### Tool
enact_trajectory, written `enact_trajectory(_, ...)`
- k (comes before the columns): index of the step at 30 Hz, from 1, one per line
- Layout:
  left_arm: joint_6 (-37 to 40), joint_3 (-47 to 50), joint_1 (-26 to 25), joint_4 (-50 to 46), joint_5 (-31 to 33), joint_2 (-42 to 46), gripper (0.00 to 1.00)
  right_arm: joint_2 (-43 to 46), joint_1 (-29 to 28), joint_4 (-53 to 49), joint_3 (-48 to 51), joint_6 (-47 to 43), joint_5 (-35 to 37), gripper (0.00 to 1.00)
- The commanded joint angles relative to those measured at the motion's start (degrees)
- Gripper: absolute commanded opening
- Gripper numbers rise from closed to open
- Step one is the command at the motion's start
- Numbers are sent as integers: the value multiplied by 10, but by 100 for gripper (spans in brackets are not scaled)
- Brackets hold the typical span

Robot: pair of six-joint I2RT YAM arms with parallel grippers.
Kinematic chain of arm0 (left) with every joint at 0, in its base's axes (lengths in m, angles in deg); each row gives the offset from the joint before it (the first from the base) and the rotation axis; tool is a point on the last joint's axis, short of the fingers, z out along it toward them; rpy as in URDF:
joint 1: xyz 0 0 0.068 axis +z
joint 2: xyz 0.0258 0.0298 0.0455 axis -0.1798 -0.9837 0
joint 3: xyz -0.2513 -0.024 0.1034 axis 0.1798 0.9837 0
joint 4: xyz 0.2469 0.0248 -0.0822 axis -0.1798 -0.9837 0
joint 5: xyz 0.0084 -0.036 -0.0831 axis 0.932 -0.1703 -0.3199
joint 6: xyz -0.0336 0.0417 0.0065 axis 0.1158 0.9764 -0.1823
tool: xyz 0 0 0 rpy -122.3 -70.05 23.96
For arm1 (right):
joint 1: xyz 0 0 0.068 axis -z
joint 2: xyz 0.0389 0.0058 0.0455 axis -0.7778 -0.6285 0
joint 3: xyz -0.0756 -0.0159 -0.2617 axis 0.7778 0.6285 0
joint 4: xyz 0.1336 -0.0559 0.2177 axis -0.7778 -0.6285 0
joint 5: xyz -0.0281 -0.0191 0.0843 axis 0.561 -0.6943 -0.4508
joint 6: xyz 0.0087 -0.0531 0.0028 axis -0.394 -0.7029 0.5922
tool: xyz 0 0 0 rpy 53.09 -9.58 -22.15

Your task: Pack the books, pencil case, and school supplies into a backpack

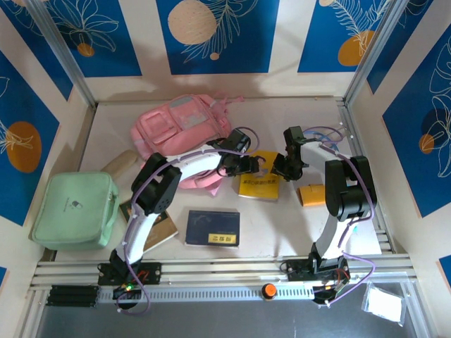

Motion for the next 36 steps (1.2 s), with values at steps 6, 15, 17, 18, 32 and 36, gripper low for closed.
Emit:
enact_trajectory(6, -23, 10, 1, 62, -111, -15, 64, -21, -11, -4, 0, 20, -45, 25)
enact_trajectory(15, -55, 57, 9, 195, -217, 53, 50, -18, -6, 18, 7, 51, -45, 24)
enact_trajectory(17, -64, 77, 9, 223, -220, 78, 48, -15, -5, 23, 9, 53, -51, 24)
enact_trajectory(18, -71, 89, 10, 239, -222, 86, 47, -14, -5, 24, 9, 54, -51, 24)
enact_trajectory(32, -100, 130, 11, 260, -229, 77, 33, -6, -5, 26, 10, 61, -49, 22)
enact_trajectory(36, -78, 125, 12, 223, -206, 81, 31, 1, -4, 29, 16, 62, -45, 22)
